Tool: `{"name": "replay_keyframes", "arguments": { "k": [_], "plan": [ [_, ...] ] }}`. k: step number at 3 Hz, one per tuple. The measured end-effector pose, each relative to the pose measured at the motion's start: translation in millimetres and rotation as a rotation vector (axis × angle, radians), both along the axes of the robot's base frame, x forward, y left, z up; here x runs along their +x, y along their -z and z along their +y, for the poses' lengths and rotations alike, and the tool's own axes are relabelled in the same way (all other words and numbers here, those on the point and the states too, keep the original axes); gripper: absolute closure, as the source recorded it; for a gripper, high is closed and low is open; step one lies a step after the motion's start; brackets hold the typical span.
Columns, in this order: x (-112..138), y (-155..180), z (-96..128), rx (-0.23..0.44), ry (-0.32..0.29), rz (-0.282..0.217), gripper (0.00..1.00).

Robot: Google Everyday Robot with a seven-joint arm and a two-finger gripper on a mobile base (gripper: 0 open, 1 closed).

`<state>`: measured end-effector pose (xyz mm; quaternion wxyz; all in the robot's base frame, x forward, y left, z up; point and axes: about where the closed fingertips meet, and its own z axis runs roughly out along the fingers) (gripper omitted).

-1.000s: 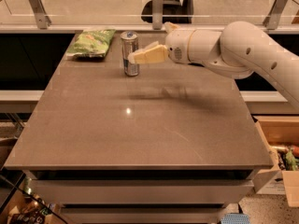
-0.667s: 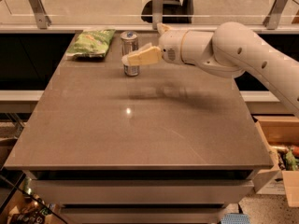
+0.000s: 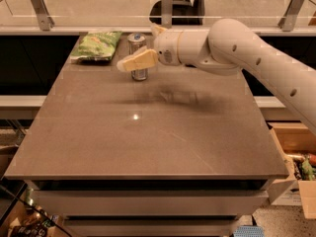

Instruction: Pick redbull can

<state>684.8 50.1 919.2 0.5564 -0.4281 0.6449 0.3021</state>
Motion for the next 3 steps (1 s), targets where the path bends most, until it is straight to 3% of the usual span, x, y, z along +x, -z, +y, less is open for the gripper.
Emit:
{"name": "replay_keyframes", "arguments": {
  "k": [1,3],
  "plan": [
    [2.8,4.4,9.9,-0.007,-0.027,0.01,0.0],
    [1.3,4.5,15.7,-0.006,-0.036,0.011,0.42]
  ]
}}
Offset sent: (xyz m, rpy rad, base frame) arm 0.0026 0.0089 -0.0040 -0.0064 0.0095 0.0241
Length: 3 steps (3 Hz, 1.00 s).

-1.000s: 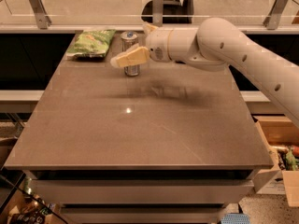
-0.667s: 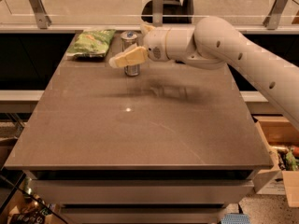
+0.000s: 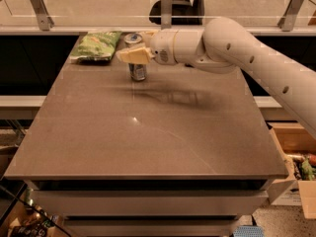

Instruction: Pick redbull can

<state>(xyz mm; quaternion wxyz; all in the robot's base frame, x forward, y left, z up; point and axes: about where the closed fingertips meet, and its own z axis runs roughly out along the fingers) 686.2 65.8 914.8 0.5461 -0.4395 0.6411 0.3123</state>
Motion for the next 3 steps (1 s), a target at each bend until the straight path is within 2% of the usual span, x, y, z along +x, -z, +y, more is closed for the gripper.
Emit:
{"name": "replay_keyframes", "arguments": {
  "k": [2,3],
  "plan": [
    [-1.4,0.2,5.4,0.001,-0.008,0.001,0.87],
    [-2.0,0.3,7.9,0.001,-0.013,0.001,1.0]
  ]
}}
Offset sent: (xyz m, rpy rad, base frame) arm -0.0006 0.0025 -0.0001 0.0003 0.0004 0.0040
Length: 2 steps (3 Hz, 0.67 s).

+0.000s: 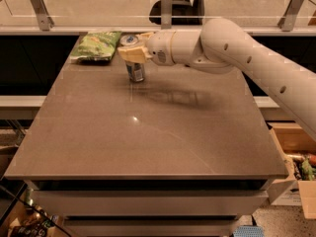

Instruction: Pick redbull can

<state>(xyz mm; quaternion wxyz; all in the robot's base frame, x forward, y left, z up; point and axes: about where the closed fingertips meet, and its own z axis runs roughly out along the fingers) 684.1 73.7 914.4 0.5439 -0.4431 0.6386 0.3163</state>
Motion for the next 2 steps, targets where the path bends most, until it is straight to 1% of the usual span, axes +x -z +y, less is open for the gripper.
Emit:
{"name": "replay_keyframes", "arguments": {
  "k": [1,2],
  "plan": [
    [1,-6,0,-0.012,0.001,-0.008,1.0],
    [2,-20,-3,-0.034,-0.003,-0.024,1.0]
  ]
}}
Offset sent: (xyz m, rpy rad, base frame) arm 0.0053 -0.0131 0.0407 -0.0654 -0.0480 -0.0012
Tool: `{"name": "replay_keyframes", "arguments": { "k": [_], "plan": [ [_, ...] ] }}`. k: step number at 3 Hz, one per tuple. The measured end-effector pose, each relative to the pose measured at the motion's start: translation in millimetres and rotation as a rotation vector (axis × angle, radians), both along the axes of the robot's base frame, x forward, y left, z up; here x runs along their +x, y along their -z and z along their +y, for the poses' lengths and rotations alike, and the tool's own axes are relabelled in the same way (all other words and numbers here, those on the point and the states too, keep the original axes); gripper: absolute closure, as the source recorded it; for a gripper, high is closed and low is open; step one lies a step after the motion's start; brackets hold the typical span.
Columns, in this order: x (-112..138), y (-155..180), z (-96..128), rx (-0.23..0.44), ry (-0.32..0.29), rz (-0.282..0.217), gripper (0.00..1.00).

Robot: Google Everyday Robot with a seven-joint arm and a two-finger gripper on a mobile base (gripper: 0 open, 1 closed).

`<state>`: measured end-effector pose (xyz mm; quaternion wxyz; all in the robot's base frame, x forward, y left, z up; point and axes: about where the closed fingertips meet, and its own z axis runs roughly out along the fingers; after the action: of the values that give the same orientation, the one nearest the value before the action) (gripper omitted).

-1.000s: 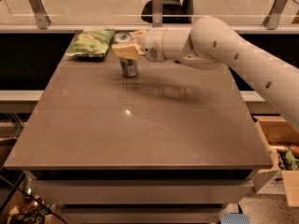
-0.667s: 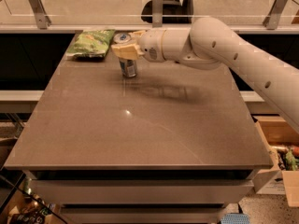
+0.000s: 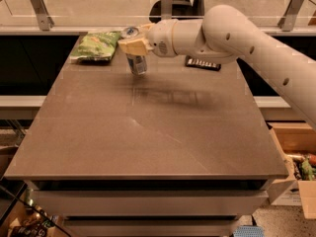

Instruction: Pick redbull can

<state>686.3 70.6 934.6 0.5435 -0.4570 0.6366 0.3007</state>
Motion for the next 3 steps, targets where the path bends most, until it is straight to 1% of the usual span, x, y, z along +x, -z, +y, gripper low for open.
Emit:
{"name": "replay_keyframes", "arguments": {
  "k": [1,2,3],
  "plan": [
    [-5,-22,-3,-0.012,-0.035,-0.04,1.0],
    [-10,-44,-9,-0.018,-0.097,-0.083,1.0],
    [-20,-70,-17,-0.013,-0.145,-0.131,1.0]
  ]
}}
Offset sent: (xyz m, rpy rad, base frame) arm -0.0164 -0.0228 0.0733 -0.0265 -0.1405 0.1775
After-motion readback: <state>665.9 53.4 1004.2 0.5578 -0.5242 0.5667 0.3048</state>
